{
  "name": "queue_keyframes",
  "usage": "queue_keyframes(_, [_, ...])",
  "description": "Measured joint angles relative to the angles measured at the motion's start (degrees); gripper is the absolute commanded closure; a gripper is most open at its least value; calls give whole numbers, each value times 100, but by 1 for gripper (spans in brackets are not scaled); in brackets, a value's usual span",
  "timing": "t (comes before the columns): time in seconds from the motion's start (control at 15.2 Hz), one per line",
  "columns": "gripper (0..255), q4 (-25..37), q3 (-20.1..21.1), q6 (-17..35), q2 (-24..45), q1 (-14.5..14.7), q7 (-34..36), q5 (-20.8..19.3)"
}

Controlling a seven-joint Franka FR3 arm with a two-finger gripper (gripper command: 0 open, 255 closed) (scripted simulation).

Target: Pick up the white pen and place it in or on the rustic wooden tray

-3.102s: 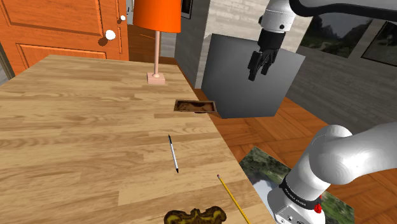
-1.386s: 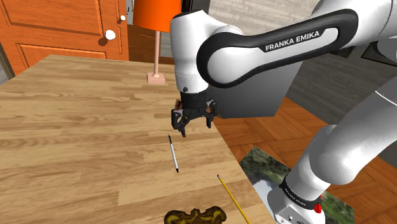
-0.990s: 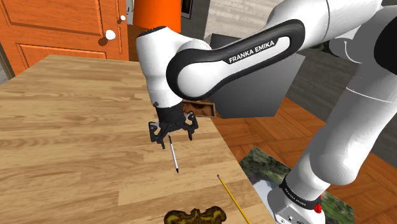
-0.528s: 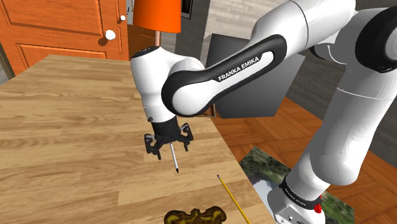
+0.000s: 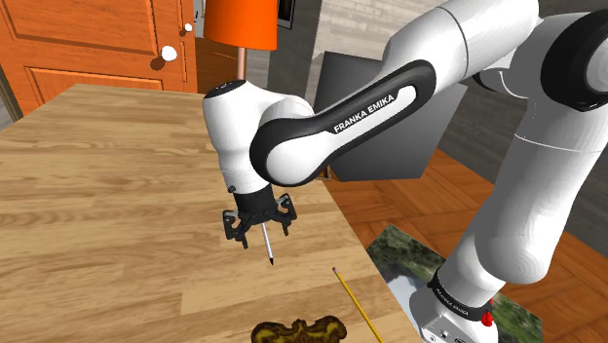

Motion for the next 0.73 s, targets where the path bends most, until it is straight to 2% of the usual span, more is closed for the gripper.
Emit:
queue_keyframes(0.07, [255, 0, 0, 0, 0, 0, 0, 0])
queue_keyframes(0.73, [255, -1, 0, 1, -1, 0, 0, 0])
